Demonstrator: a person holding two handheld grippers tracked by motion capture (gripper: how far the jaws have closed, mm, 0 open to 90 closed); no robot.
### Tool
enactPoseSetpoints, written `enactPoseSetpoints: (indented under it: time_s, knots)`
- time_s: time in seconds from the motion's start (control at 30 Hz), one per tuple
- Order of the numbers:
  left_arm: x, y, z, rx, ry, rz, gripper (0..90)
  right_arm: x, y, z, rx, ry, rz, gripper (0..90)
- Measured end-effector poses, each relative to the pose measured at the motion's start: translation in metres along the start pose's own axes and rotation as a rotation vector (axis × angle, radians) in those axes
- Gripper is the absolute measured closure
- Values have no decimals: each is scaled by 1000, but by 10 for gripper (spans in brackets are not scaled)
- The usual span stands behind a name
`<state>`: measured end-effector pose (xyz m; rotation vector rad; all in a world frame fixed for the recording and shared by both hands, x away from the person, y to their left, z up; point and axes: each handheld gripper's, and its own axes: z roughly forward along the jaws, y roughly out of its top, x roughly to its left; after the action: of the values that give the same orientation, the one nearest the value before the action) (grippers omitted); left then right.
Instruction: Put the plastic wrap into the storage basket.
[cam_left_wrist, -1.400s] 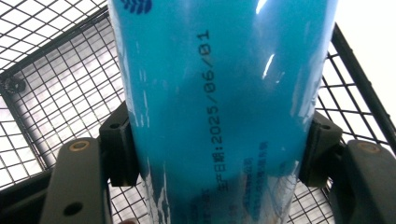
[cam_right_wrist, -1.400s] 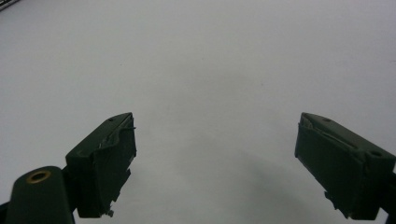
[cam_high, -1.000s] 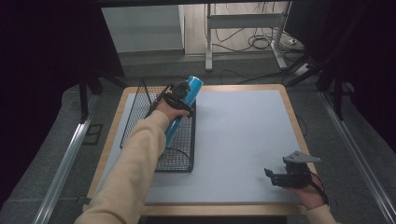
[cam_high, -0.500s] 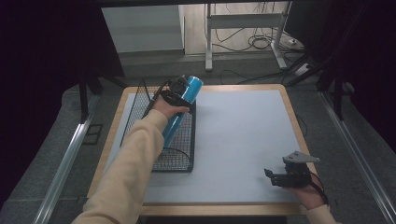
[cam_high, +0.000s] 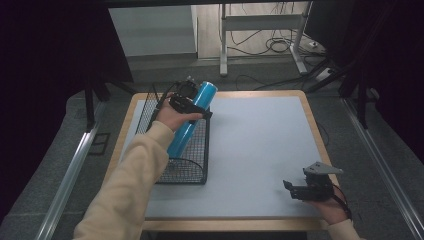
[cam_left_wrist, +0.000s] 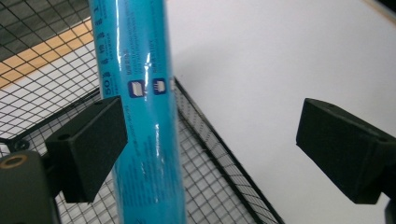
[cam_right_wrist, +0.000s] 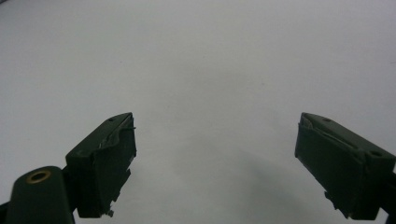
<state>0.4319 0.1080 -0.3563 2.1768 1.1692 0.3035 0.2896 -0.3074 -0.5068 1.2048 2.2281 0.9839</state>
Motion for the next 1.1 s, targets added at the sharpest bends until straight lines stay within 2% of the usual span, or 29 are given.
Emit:
enactPoseSetpoints:
  time_s: [0.33, 0.6, 0.77, 0.83, 0.9, 1.1]
  knots:
    - [-3, -28, -25, -74, -58, -2, 101, 0, 2, 0, -7, -1, -1, 124]
    - [-2, -57, -38, -98, -88, -2, 105, 0, 3, 0, -8, -1, -3, 124]
    - [-3, -70, -45, -107, -61, 17, 107, 1, 3, 0, -10, -1, -5, 124]
    - [-2, -80, -50, -116, -71, 17, 112, 1, 4, -1, -12, -3, -4, 124]
    - [-2, -83, -51, -115, -70, 20, 114, 1, 4, -2, -13, -3, -4, 124]
    - [-7, -103, -62, -135, -96, 50, 115, 1, 5, -2, -13, -5, -5, 124]
